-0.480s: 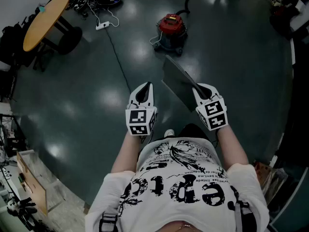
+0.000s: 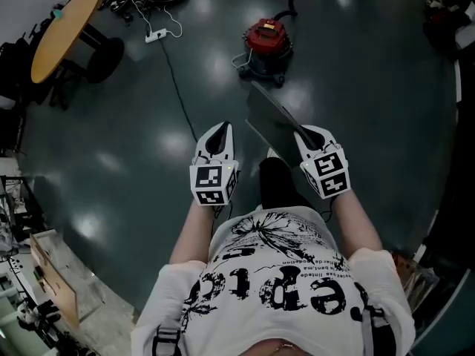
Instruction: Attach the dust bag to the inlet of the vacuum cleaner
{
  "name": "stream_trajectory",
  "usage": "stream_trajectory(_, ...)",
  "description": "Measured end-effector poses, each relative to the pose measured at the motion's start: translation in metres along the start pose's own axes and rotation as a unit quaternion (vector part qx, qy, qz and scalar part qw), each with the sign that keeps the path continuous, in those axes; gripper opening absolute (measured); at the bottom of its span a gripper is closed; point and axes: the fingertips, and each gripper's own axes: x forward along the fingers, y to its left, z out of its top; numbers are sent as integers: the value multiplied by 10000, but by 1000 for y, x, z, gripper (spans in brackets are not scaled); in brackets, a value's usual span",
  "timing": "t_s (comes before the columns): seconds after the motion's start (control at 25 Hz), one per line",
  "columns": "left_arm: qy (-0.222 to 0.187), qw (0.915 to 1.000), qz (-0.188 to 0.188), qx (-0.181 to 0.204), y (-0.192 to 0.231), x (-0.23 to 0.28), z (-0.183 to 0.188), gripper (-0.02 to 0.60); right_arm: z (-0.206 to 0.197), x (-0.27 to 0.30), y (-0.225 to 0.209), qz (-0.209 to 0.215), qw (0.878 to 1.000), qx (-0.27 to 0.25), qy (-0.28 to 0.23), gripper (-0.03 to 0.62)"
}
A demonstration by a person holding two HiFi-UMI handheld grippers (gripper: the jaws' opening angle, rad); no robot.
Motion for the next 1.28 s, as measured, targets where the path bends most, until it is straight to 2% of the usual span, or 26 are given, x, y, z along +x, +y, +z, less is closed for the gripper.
stream_trajectory(0.4, 143, 9997, 186, -88, 50, 151, 49, 3, 42, 101, -109, 625, 9979, -77, 160, 23)
stream_trajectory(0.68, 84, 9996, 259, -88, 69, 240, 63, 3, 50, 166, -169, 844, 9948, -483, 310, 23)
stream_trajectory(0.88, 68, 9999, 41, 86, 87, 290, 62, 3, 48, 213, -185, 921, 9927, -630, 455, 23)
stream_trajectory(1.12, 339, 9989, -328, 47, 124, 337, 62, 3, 64, 256, -193, 808, 9936, -339, 711, 23)
stream_trajectory(1.28, 290, 9952, -920, 149, 155, 385, 75, 3, 78, 293, -194, 672, 9941, -111, 839, 23)
